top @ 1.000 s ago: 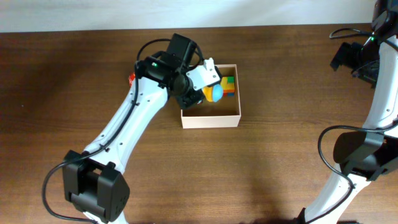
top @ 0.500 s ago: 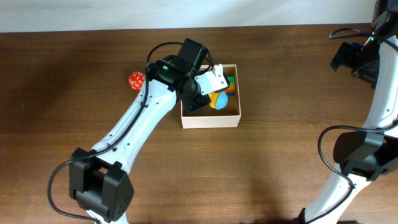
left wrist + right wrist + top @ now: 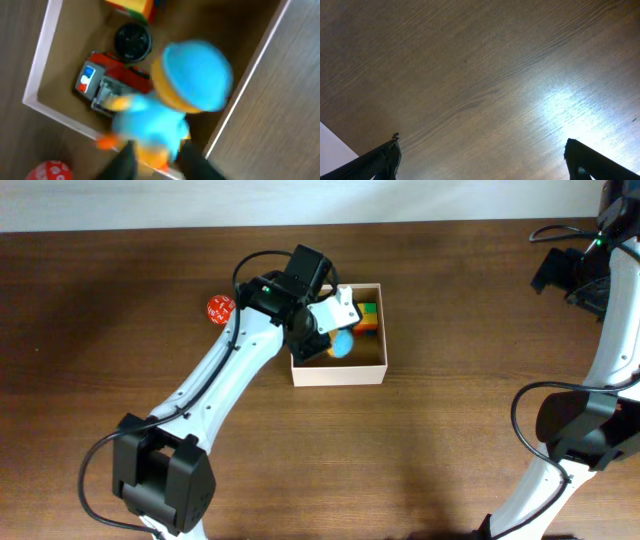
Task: Pack container
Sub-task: 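Carry the duck over the box and lower it inside, then release the duck and move the left gripper to the red ball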
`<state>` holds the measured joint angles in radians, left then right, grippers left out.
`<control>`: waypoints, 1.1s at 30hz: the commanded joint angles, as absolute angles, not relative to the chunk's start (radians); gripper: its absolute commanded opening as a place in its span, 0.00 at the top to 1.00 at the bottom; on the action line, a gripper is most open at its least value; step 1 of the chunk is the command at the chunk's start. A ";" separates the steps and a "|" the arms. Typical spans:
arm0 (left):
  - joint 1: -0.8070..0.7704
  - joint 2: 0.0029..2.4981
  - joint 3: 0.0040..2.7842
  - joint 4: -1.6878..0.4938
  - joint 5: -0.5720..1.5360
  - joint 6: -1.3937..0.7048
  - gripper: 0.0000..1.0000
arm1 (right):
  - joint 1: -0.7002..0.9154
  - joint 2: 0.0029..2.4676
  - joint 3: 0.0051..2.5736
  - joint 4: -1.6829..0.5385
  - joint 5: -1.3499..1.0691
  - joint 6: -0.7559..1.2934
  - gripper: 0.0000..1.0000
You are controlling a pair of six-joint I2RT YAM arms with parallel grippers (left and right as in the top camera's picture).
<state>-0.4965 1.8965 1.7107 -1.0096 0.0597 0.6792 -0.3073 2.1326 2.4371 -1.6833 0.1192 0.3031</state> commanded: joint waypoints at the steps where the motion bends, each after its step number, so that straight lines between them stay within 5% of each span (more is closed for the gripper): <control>1: -0.490 1.898 1.702 -1.010 0.052 0.674 0.56 | -0.309 2.101 2.434 -1.683 0.132 0.308 0.01; 9: -0.490 1.898 1.703 -0.985 0.031 0.670 0.57 | -0.309 2.101 2.434 -1.683 0.132 0.308 0.01; 18: -0.373 1.896 1.829 -0.899 -0.247 0.247 0.55 | -0.309 2.101 2.434 -1.683 0.132 0.308 0.02; 28: -0.096 2.030 1.831 -0.814 -0.080 0.097 0.19 | -0.309 2.101 2.434 -1.683 0.132 0.308 0.01; 33: -0.062 2.139 1.831 -0.764 -0.041 0.099 0.15 | -0.309 2.101 2.434 -1.683 0.132 0.308 0.01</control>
<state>-0.0685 2.0693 1.8240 -0.7837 -0.1005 0.1207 -0.3073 2.1326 2.4371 -1.6836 0.1196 0.3065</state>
